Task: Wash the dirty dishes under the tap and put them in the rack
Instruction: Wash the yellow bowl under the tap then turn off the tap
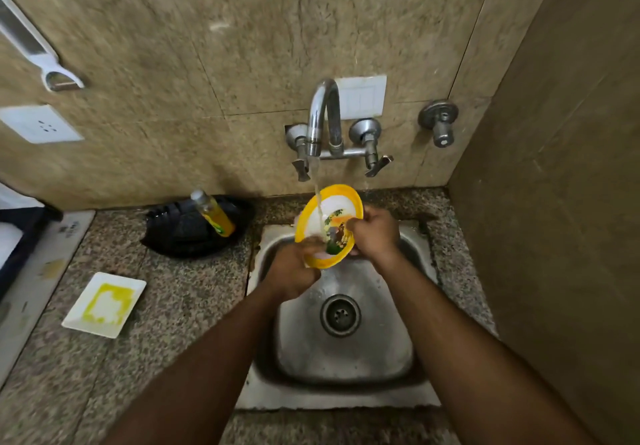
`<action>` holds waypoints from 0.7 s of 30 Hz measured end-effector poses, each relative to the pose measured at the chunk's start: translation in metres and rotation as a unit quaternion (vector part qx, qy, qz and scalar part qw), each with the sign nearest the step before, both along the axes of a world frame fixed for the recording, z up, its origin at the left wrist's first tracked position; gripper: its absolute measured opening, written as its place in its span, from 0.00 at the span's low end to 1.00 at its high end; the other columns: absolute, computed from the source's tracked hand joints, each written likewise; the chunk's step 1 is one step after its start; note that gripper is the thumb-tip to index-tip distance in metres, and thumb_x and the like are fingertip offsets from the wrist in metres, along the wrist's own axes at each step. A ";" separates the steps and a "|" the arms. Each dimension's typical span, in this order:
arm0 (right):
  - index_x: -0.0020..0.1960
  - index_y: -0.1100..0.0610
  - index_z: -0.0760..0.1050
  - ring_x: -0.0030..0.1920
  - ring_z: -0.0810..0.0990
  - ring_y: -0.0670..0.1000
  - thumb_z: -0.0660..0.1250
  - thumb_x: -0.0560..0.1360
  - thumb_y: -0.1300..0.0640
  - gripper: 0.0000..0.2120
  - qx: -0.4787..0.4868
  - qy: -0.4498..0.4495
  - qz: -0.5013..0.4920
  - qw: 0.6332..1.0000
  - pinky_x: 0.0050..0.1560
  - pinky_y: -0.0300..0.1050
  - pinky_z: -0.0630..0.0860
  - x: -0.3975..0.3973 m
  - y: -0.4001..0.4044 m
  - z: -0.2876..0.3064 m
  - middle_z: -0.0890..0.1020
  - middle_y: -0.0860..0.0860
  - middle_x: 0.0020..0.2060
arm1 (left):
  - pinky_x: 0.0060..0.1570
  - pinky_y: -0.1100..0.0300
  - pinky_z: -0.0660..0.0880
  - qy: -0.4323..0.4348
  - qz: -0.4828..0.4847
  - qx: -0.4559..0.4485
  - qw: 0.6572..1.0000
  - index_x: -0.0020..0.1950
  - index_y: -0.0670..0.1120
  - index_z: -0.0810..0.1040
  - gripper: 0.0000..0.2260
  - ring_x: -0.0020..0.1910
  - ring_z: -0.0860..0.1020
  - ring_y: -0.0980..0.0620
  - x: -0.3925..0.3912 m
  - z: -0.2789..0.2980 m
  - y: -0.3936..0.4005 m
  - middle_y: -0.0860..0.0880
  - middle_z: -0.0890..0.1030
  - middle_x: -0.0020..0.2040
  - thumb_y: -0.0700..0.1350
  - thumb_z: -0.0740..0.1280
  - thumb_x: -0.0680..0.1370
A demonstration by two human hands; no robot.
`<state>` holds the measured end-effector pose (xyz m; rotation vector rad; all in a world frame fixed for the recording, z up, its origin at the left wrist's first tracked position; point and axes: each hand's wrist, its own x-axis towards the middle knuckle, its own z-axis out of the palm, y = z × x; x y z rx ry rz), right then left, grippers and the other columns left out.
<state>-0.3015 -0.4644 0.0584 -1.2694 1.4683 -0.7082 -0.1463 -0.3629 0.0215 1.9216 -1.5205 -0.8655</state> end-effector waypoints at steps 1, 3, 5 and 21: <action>0.45 0.54 0.83 0.38 0.85 0.58 0.70 0.69 0.58 0.05 -0.050 0.027 0.018 0.998 0.40 0.57 0.84 -0.001 0.000 -0.003 0.86 0.53 0.39 | 0.63 0.81 0.63 0.056 0.036 0.001 0.998 0.65 0.44 0.84 0.25 0.69 0.73 0.57 -0.001 -0.002 -0.002 0.57 0.77 0.65 0.35 0.70 0.67; 0.48 0.54 0.82 0.43 0.84 0.55 0.71 0.72 0.56 0.05 -0.118 0.049 0.043 0.991 0.45 0.52 0.82 -0.004 0.003 -0.009 0.86 0.52 0.41 | 0.68 0.64 0.73 0.140 0.122 -0.042 0.982 0.63 0.48 0.85 0.26 0.68 0.76 0.59 -0.001 -0.006 -0.007 0.62 0.80 0.63 0.35 0.66 0.67; 0.51 0.53 0.81 0.45 0.84 0.54 0.71 0.75 0.54 0.06 -0.159 0.034 0.044 0.986 0.48 0.53 0.81 -0.004 0.009 -0.015 0.86 0.51 0.43 | 0.64 0.51 0.79 0.173 0.192 -0.088 0.962 0.60 0.51 0.86 0.23 0.63 0.81 0.56 -0.002 -0.011 -0.010 0.62 0.84 0.57 0.33 0.68 0.69; 0.82 0.41 0.46 0.74 0.64 0.58 0.59 0.77 0.42 0.37 -0.298 0.313 0.301 0.850 0.64 0.55 0.75 -0.002 0.064 -0.024 0.55 0.48 0.81 | 0.52 0.49 0.80 0.550 0.334 0.060 0.763 0.63 0.39 0.78 0.19 0.52 0.82 0.40 -0.020 0.032 -0.031 0.37 0.84 0.55 0.54 0.61 0.85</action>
